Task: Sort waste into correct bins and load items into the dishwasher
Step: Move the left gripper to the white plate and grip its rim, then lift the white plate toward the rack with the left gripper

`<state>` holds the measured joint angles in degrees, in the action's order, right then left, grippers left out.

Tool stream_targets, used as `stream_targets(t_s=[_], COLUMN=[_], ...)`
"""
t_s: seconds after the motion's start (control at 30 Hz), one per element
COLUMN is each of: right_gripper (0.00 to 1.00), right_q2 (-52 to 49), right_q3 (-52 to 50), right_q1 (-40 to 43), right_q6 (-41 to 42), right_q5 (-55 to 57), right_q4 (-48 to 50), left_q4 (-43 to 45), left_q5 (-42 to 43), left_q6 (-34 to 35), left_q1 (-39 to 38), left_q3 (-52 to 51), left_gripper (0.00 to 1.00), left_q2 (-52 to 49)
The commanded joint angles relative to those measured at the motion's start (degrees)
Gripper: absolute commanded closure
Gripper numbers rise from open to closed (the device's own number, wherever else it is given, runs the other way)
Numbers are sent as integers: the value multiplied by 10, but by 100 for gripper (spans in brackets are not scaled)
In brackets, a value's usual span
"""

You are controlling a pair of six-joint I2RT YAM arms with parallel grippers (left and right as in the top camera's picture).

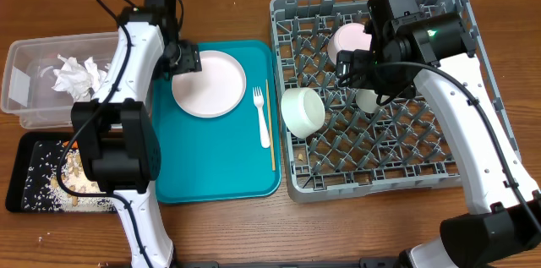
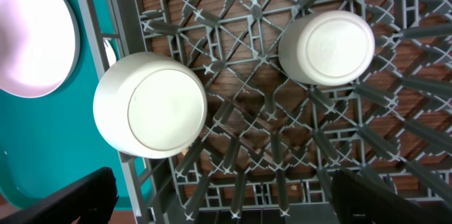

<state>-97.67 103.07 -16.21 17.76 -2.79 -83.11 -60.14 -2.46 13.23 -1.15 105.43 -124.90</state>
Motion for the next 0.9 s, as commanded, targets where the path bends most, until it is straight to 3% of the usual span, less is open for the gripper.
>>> stream_targets(t_s=[0.0, 0.37, 0.47, 0.5, 0.67, 0.7, 0.77, 0.87], right_gripper=[0, 0, 0, 0, 0, 0, 0, 0], right_q2=[8, 8, 8, 8, 8, 8, 8, 8], right_q3=[12, 12, 12, 12, 12, 12, 12, 12], right_q1=[2, 2, 2, 2, 2, 2, 2, 2], right_q6=[-4, -4, -4, -4, -4, -4, -4, -4], right_q5=[-3, -3, -3, -3, -3, -3, -3, -3], right_q4=[3, 3, 3, 3, 3, 3, 3, 3], left_q4=[27, 98, 105, 110, 111, 111, 111, 108], left_q5=[-9, -7, -7, -6, -5, -5, -8, -7], left_q6=[-19, -30, -30, -30, -30, -30, -30, -30], left_q1=[-4, -4, -4, -4, -4, -4, -4, -1], left_q3=[-46, -121, -130, -134, -137, -137, -136, -125], left_gripper=[20, 27, 36, 44, 64, 70, 93, 96], left_q2=[-5, -5, -5, -5, -5, -5, -4, -4])
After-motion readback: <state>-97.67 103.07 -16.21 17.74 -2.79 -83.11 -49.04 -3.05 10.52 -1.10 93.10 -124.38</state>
